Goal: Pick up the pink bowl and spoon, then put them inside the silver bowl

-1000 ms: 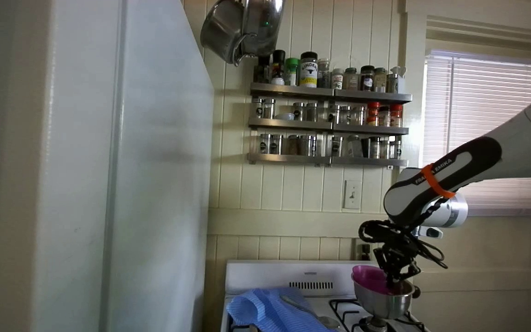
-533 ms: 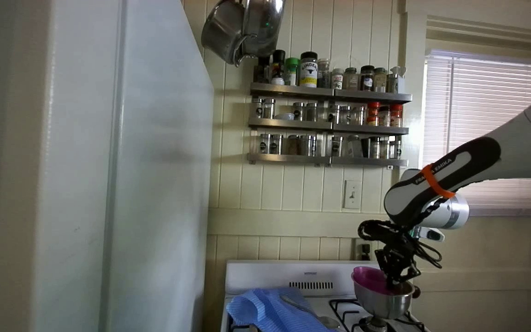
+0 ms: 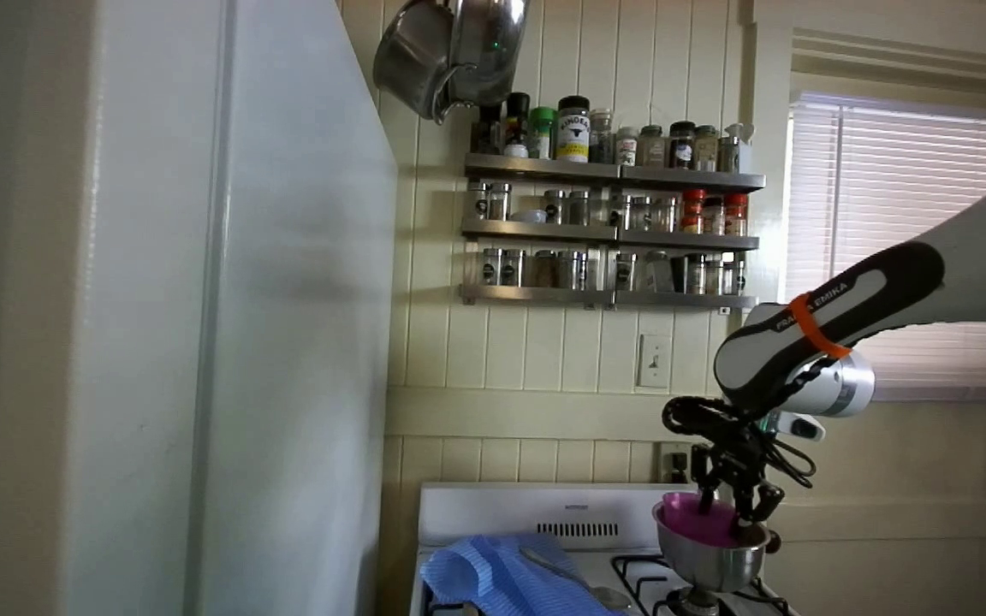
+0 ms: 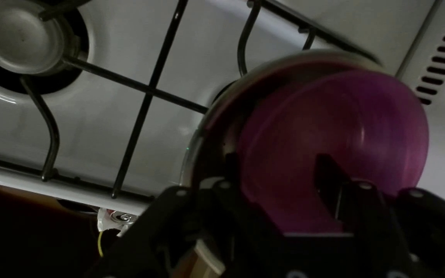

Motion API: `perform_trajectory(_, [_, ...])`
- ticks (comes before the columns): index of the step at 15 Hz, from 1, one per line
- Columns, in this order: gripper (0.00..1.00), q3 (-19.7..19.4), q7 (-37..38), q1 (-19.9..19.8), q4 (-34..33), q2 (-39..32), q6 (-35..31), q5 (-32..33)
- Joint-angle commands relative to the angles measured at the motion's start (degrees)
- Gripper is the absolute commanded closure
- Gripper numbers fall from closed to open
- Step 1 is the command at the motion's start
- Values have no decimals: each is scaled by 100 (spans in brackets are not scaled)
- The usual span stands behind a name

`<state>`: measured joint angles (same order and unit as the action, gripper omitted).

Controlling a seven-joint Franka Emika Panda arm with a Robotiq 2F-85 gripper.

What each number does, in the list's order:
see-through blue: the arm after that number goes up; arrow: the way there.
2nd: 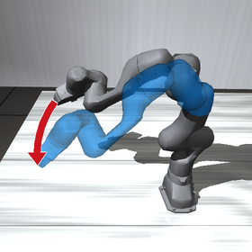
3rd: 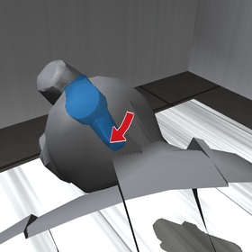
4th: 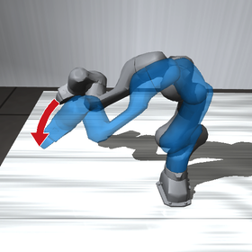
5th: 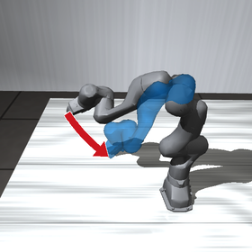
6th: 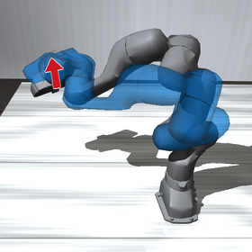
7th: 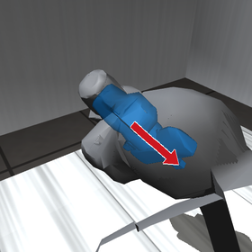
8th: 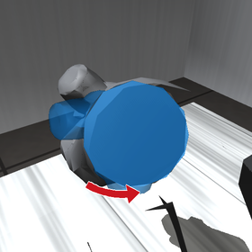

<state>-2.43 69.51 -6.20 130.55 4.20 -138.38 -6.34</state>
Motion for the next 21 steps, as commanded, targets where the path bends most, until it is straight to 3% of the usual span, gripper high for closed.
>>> perform_trajectory(1, [13,51,324,54,358,472,-73,142])
perform_trajectory(3, [1,75,345,43,396,547,-57,81])
perform_trajectory(4, [0,85,330,40,422,576,-58,51])
perform_trajectory(21, [0,-80,185,-72,112,122,-161,-7])
